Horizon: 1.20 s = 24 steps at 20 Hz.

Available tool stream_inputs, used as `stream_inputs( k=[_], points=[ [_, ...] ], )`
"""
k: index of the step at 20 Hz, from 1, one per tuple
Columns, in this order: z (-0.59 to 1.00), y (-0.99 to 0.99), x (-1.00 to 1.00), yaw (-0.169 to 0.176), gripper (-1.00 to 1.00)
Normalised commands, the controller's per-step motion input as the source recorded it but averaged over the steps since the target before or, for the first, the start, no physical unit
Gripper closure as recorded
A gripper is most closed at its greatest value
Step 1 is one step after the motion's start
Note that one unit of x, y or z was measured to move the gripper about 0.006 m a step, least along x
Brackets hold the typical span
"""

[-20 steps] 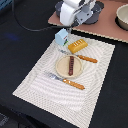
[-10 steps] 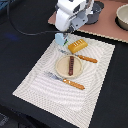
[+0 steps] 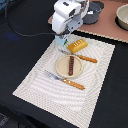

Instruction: Interact with the objects in diverse but meaningful ways.

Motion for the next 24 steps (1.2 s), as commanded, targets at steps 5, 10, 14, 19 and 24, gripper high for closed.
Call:
stream_inputs(
  k=[5, 10, 14, 19, 24],
  points=[
    [-0.22, -0.08, -0.63, 0.0, -1.0],
    [-0.09, -0.13, -0.3, -0.004, -1.0],
    [-0.08, -0.15, -0.2, -0.011, -1.0],
    [-0.16, -0.17, -0.3, -0.002, -1.0],
    [-0.2, -0.1, -0.38, 0.0, -1.0]
  ],
)
